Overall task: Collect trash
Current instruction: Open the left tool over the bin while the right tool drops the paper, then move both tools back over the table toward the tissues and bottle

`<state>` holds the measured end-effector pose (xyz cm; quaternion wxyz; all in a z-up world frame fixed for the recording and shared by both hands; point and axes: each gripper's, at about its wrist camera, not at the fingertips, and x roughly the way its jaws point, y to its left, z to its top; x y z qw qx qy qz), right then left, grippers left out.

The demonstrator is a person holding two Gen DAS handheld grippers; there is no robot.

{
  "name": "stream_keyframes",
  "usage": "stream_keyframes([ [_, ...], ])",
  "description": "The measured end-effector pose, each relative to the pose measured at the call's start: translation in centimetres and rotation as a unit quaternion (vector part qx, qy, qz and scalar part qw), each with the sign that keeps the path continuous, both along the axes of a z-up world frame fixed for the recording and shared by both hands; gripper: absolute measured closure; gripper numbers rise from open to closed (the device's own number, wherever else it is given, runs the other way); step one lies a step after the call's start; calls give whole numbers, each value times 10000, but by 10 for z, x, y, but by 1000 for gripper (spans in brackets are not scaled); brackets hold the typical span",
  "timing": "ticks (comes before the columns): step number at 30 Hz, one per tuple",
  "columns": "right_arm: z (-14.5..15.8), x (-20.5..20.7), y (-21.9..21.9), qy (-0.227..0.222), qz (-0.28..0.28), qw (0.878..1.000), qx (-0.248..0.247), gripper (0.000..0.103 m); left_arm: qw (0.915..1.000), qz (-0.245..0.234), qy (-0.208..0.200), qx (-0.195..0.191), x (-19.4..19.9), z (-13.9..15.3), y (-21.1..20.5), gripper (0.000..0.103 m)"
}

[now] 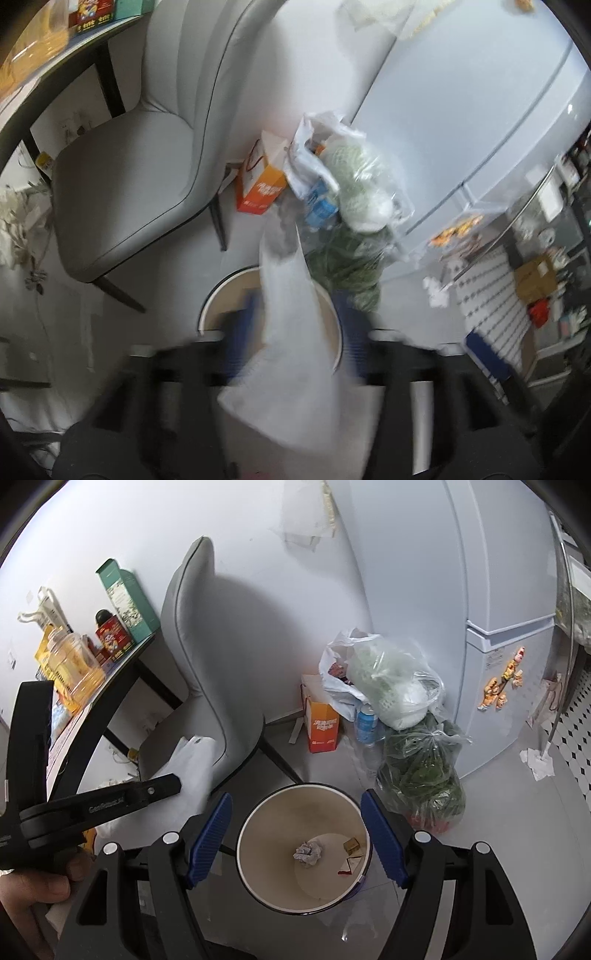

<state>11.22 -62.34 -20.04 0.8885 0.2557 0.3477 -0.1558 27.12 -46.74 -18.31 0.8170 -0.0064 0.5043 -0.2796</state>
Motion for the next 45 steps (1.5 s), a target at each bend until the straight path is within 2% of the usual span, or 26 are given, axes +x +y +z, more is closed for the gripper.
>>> stream_keyframes([
  [1,1,0,-1,-7,-12,10000,43,32,10000,29,-51,-67,-1,4,1,29],
  [3,4,1,0,-19,-21,10000,84,32,9999,32,-137,-98,-3,11,4,27],
  [7,16,-1,6,-68,31,10000,39,32,9994,-52,-185,-305,-9,27,19,15],
  [12,32,-3,20,-146,127,9998,-11,32,9984,19,-408,-386,-16,51,48,6],
  [16,48,-1,45,-224,340,9992,-34,29,9962,250,-755,-364,-25,76,88,6],
  [18,56,1,59,-285,465,9985,-64,26,9942,513,-883,-335,-26,88,114,6],
  [22,77,3,94,-469,690,9965,-92,11,9899,905,-1030,-353,-26,109,156,6],
  [24,84,4,104,-522,747,9958,-110,8,9859,1105,-1194,-393,-30,123,180,6],
  [27,103,5,131,-662,930,9933,-185,7,9811,1283,-1370,-470,-38,140,209,6],
  [33,136,5,181,-878,1288,9872,-332,8,9660,1700,-1872,-530,-65,172,281,6],
  [39,158,9,240,-993,1801,9774,-480,8,9520,2274,-1989,-484,-88,183,354,6],
  [45,170,12,295,-1062,2284,9662,-548,8,9408,2644,-2087,-381,-110,191,412,6],
])
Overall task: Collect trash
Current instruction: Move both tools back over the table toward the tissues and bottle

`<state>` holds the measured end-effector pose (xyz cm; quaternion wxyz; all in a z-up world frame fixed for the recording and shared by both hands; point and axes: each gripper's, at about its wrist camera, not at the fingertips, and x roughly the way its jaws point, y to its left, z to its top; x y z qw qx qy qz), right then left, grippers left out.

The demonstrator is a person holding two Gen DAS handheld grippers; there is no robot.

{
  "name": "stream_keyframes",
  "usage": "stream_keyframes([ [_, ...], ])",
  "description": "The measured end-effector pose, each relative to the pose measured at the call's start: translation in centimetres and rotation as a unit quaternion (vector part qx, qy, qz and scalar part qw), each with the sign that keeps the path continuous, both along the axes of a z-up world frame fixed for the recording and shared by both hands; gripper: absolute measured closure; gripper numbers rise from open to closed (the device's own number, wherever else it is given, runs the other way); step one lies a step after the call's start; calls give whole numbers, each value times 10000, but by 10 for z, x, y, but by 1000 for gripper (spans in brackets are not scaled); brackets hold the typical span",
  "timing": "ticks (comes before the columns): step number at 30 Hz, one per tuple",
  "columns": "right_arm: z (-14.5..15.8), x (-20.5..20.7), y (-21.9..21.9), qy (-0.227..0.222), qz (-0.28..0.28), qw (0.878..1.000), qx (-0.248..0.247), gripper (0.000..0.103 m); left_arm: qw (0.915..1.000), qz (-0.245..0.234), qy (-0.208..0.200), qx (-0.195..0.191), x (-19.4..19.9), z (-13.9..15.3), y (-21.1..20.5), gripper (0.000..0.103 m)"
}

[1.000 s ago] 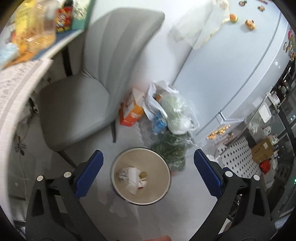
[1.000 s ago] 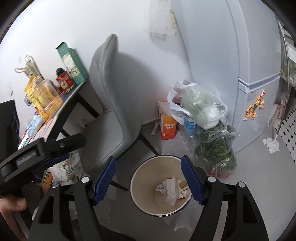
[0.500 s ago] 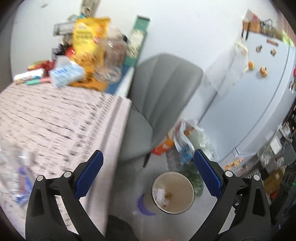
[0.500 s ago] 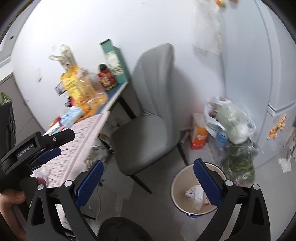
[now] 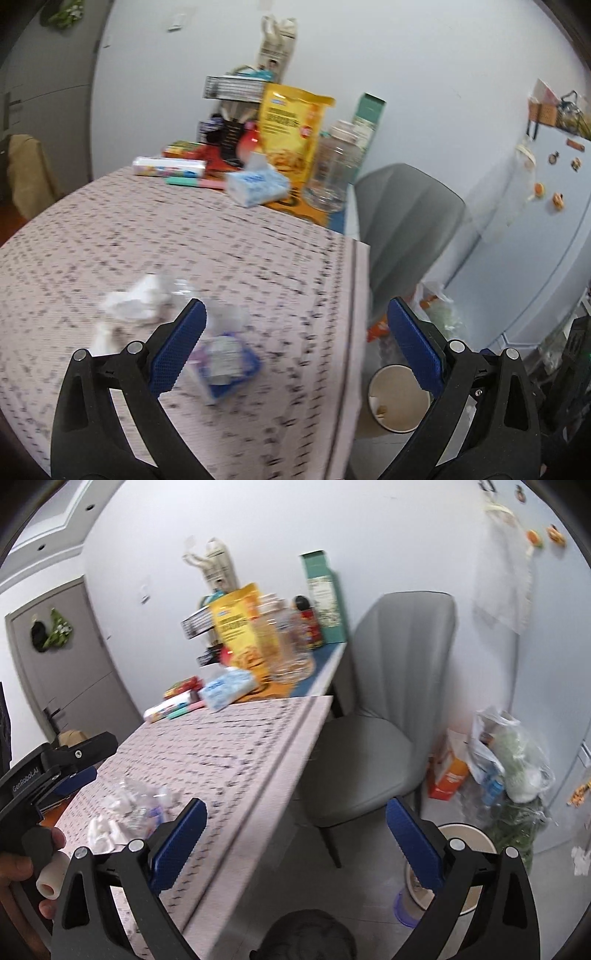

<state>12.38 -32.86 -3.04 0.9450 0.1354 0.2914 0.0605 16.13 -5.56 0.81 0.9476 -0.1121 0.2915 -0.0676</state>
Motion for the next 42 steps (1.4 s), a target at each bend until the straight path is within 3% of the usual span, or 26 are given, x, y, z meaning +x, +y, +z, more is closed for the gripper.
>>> stream_keyframes([
  [6,9,0,48,-34,424,9990,-132,8,9992,382,-109,-36,-27,2,49,6],
  [16,10,-8,107,-13,1010,9944,-300,8,9974,707,-110,-88,-67,-11,89,6],
  [28,-3,-13,141,85,1423,9890,-390,8,9937,1068,296,-172,-92,-56,123,6],
  [42,-19,-20,179,200,2035,9772,-576,11,9885,1275,575,-577,-114,-90,169,6],
])
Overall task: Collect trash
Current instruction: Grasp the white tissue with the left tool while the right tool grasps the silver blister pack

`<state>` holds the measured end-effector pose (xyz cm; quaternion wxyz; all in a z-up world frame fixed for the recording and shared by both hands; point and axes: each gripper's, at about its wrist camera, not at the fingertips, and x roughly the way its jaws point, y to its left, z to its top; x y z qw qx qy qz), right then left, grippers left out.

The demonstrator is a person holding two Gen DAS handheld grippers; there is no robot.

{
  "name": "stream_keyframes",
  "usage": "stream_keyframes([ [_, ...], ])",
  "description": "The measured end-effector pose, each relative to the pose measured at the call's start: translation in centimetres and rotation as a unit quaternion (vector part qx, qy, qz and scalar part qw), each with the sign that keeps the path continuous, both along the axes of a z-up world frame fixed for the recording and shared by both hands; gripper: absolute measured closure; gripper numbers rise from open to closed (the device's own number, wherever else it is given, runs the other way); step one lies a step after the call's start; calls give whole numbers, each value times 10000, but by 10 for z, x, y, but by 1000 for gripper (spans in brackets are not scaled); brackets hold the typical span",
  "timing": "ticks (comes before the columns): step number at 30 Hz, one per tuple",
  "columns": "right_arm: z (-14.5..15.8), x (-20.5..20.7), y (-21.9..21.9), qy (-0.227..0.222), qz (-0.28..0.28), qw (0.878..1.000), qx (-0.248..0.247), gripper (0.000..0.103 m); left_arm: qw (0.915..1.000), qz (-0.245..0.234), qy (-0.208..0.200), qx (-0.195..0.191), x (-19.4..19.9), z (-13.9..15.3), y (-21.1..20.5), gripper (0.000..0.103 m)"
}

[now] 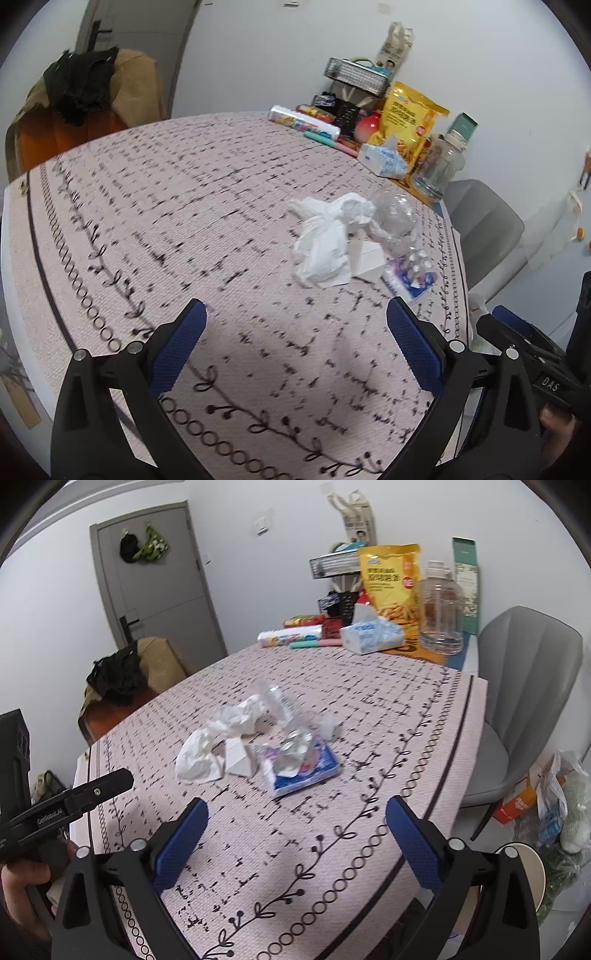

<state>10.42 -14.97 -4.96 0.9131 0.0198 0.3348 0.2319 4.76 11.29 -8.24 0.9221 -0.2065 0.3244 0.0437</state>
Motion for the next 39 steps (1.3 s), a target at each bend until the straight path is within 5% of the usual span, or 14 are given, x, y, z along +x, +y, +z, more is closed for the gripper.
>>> stream_keyframes([
  [17,-26,51,30,291,142,9991,-277,33,9999,-93,135,-25,37,-3,1,19],
  [28,-25,86,37,399,144,9990,-142,34,9988,-64,412,-256,90,-16,-2,31],
  [30,-27,91,39,447,101,9989,-138,36,9984,-116,464,-286,96,-20,-4,36],
  [33,-30,100,41,539,73,9985,-104,50,9971,-176,602,-434,100,-27,-3,69],
  [35,-32,103,43,609,91,9980,-139,71,9972,-72,618,-418,96,-26,-1,84],
  [39,-30,98,44,553,161,9982,-162,76,9976,-8,520,-451,85,-22,4,91],
])
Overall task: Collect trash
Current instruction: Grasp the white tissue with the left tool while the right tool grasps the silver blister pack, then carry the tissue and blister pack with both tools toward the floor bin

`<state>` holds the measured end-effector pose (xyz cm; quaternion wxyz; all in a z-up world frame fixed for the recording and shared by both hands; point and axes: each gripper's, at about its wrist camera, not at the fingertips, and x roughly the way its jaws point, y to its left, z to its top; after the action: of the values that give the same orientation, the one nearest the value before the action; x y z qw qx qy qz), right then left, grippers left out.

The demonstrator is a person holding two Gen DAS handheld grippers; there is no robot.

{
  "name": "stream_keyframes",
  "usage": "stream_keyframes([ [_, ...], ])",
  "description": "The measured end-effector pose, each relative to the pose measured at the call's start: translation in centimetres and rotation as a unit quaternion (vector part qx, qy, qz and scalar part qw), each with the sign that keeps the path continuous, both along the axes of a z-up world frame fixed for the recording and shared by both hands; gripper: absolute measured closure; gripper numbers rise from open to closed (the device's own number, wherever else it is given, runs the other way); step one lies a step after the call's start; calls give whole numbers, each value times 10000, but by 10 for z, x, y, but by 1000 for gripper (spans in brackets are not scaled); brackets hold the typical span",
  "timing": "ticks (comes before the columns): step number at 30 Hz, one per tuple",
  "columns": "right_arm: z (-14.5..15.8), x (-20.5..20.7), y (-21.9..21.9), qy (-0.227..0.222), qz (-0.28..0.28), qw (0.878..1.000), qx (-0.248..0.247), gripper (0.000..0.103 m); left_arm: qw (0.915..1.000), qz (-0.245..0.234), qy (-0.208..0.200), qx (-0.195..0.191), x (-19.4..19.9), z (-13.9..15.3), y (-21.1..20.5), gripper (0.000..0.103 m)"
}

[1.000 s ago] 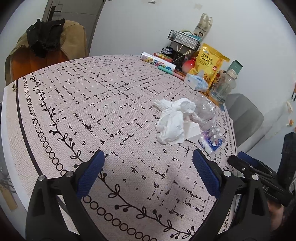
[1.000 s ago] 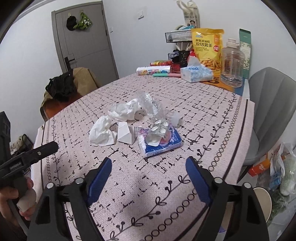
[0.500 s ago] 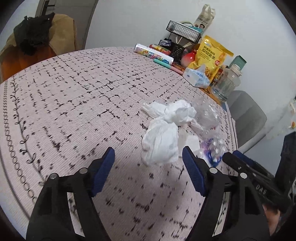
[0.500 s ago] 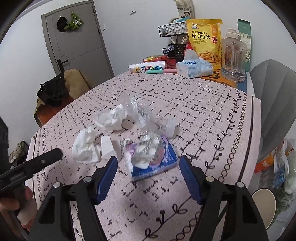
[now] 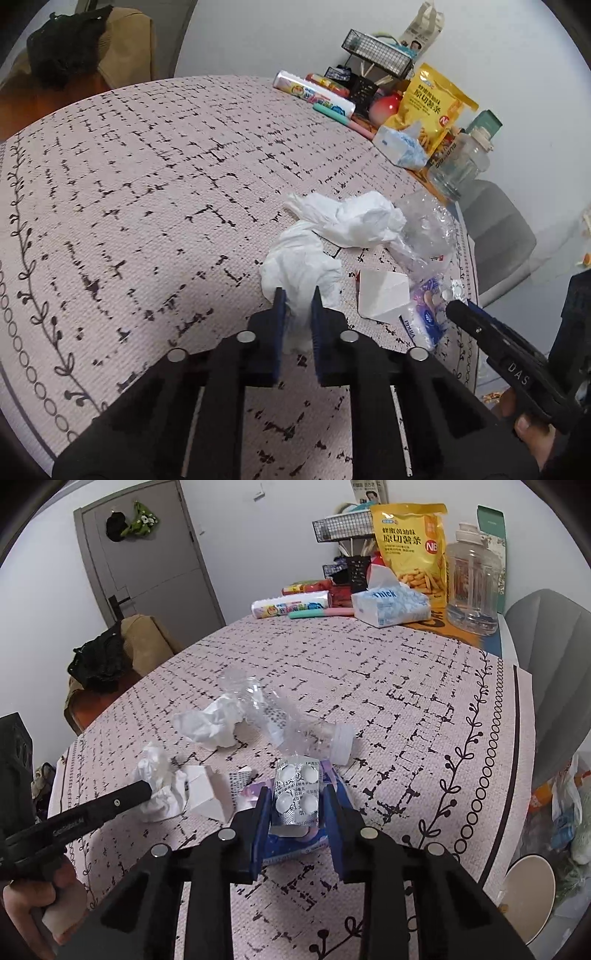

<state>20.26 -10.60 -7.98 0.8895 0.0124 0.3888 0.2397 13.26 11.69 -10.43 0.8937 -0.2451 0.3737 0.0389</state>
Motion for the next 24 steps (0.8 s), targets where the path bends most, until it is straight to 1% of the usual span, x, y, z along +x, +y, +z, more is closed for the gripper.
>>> stream_keyframes([
  [10,17,-33,-5,-172,150,9997,123,76,9988,-17,-448,-207,-40,23,9,94],
  [14,22,-47,-12,-226,142,9995,170,76,9984,-51,-539,-132,-42,31,5,94],
  [18,25,-57,-22,-258,114,9993,239,76,9983,-78,-563,-138,-43,38,-3,94],
  [24,31,-60,-43,-328,21,9989,332,76,9967,-391,-713,5,-35,56,-35,94],
])
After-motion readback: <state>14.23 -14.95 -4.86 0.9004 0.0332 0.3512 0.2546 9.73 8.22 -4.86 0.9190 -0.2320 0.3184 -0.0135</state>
